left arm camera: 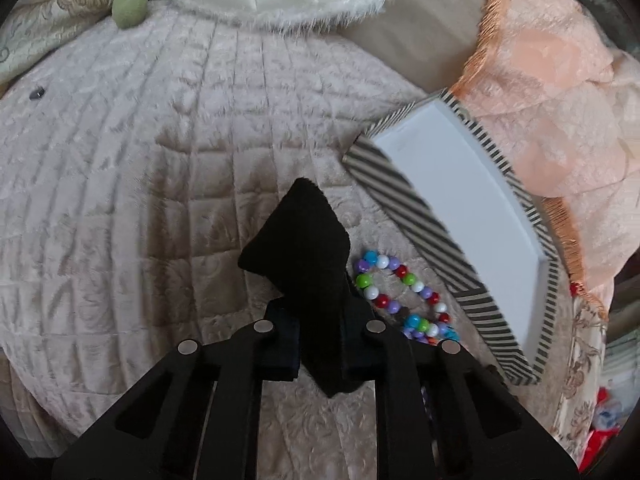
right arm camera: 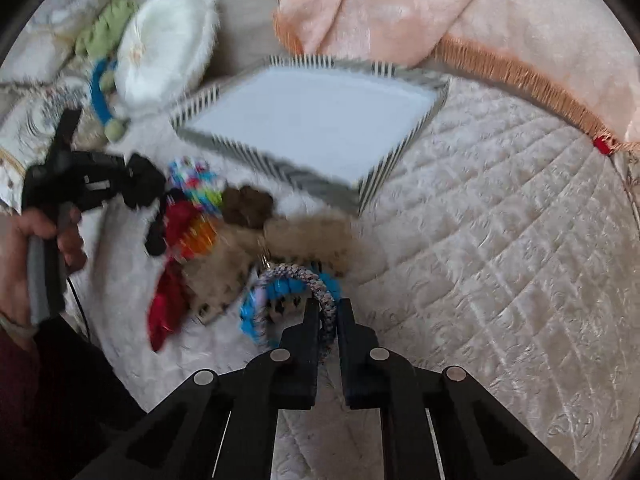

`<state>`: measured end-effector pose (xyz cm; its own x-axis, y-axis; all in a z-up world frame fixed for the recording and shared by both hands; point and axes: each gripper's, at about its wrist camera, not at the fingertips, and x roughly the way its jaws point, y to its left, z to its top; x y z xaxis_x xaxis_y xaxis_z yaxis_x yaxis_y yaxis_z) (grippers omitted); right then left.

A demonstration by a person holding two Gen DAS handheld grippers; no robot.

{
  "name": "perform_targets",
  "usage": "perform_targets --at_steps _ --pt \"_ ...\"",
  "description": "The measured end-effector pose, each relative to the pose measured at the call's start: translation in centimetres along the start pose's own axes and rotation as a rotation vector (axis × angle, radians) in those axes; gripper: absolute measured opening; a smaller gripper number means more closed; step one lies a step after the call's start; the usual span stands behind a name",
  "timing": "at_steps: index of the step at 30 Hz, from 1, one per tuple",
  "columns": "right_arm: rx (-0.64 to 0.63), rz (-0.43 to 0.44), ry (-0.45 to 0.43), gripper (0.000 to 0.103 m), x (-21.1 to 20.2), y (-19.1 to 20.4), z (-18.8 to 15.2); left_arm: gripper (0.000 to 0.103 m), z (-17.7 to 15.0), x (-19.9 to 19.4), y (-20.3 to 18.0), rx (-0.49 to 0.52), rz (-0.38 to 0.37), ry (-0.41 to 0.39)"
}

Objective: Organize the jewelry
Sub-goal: 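Carry the black bow toward the white tray while right gripper grasps rhinestone hair tie, then lower the black bow into the tray and open left while right releases hair tie there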

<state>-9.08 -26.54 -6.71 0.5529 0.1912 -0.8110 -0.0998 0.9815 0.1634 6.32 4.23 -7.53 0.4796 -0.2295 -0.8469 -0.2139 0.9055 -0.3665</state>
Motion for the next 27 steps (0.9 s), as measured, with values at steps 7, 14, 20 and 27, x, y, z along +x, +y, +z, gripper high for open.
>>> perform_targets --at_steps 7,14,20,27 --pt "0.101 0.089 -0.113 0.008 -2.8 -1.5 0.8 0.011 -0.4 -4.1 -0.4 0.064 -0.067 -0.073" --pt "0.159 0.175 -0.167 0.008 -3.5 -1.7 2.3 0.011 -0.3 -4.9 -1.1 0.086 -0.111 -0.074" --pt "0.168 0.263 -0.124 0.008 -2.7 -1.8 2.3 0.011 -0.4 -4.8 -1.4 0.102 -0.1 -0.072" --pt "0.174 0.007 -0.011 0.009 -0.6 -3.5 1.4 0.011 -0.4 -4.6 -1.4 0.11 -0.091 -0.074"
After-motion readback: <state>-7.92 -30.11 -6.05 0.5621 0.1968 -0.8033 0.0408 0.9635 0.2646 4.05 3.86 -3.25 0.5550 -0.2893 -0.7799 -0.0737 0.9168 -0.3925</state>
